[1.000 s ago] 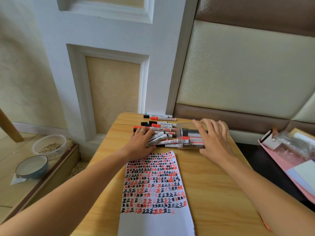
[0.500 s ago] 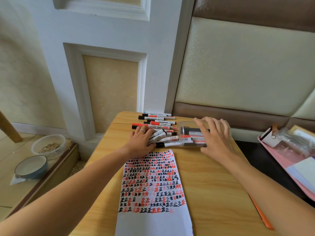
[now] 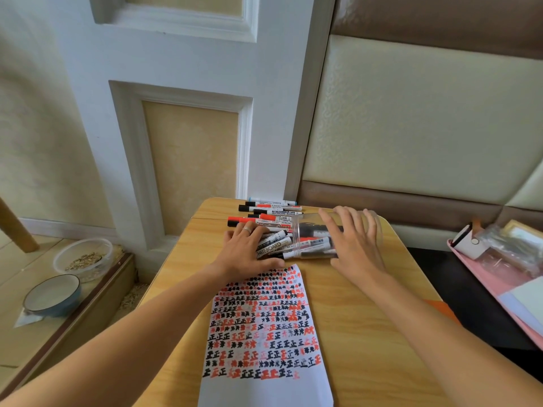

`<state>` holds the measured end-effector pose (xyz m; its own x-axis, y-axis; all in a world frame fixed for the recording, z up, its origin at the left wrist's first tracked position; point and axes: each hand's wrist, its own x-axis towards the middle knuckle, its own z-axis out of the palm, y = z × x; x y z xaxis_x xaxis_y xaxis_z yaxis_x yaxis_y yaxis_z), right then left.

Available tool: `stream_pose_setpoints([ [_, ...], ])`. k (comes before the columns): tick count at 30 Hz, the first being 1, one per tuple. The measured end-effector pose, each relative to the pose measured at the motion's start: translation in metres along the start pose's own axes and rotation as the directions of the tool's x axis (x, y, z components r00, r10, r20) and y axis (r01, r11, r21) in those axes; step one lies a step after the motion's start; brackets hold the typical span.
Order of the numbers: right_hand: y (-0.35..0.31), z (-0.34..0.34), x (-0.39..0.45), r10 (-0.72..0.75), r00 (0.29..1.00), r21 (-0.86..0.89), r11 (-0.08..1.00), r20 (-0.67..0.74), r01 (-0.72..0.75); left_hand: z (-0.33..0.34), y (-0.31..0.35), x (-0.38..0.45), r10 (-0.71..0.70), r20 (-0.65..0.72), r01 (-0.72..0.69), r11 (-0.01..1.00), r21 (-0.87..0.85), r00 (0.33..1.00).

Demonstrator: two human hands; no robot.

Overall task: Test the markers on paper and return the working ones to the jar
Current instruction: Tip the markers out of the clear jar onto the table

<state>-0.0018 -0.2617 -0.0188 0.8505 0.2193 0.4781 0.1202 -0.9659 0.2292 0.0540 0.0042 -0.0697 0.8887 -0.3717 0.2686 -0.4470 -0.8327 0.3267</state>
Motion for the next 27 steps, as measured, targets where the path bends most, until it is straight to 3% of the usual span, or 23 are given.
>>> stream_pose_setpoints([
  [5, 0.006, 0.003, -0.002, -0.040, 0.999, 0.006, 0.999, 0.017, 0.040, 0.005, 0.006, 0.006, -0.014, -0.058, 0.017, 0.998, 0.056, 0.998],
  [10, 0.020, -0.001, -0.006, -0.031, 0.999, -0.014, 0.999, 0.035, 0.032, -0.001, 0.003, 0.007, 0.070, 0.010, -0.071, 0.994, 0.080, 0.997],
  [20, 0.044, -0.013, -0.014, 0.020, 1.000, -0.048, 0.999, 0.000, -0.020, -0.013, 0.004, 0.006, 0.084, 0.186, -0.113, 0.982, 0.150, 0.979],
  [27, 0.054, -0.025, -0.020, 0.080, 0.996, -0.080, 0.993, -0.042, -0.083, -0.015, 0.006, 0.003, 0.082, 0.191, -0.114, 0.980, 0.164, 0.978],
])
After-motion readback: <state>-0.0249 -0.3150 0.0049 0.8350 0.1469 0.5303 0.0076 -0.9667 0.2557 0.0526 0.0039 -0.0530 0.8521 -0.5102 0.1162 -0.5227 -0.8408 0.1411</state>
